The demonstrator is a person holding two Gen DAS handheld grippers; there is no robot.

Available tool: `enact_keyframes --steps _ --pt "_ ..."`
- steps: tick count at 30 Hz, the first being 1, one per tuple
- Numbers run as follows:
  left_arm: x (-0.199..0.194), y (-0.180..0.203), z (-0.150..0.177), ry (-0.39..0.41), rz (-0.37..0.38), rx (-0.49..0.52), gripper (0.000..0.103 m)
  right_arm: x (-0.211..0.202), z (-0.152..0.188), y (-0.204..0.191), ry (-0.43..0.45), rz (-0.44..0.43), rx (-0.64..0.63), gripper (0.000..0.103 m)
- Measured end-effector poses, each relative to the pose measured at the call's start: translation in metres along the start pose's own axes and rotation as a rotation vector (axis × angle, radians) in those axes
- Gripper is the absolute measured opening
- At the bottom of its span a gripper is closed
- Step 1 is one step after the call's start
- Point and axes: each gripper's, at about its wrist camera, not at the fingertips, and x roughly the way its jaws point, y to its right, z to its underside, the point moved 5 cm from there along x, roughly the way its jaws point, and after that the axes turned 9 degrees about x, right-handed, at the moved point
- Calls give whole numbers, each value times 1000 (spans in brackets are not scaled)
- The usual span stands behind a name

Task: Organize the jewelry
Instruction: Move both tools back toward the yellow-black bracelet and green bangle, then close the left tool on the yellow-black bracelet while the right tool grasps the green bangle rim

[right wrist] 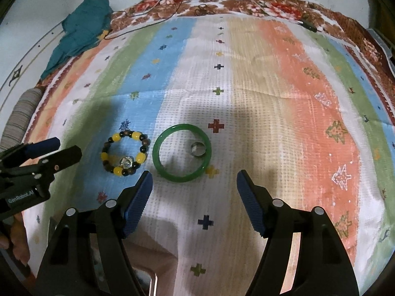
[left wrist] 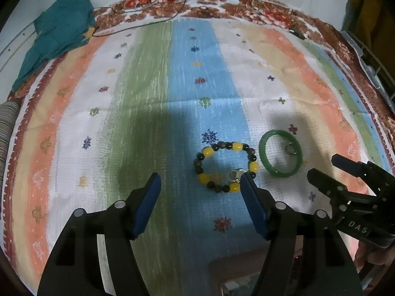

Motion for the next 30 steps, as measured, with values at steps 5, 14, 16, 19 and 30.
enact_keyframes --steps 5,14,16,19,30 --pt "14 -2 -2 -25 9 -2 66 9 -5 3 -7 10 12 71" --pt "40 -6 -5 -73 14 3 66 30 -8 12 -42 36 38 71" --pt "43 -7 -6 -77 15 2 66 34 -9 13 -47 43 38 71" --pt "48 -5 -7 -83 16 10 65 41 -9 13 -57 43 37 71" --pt "68 -11 -6 -117 5 1 41 52 -9 14 -50 109 -8 53"
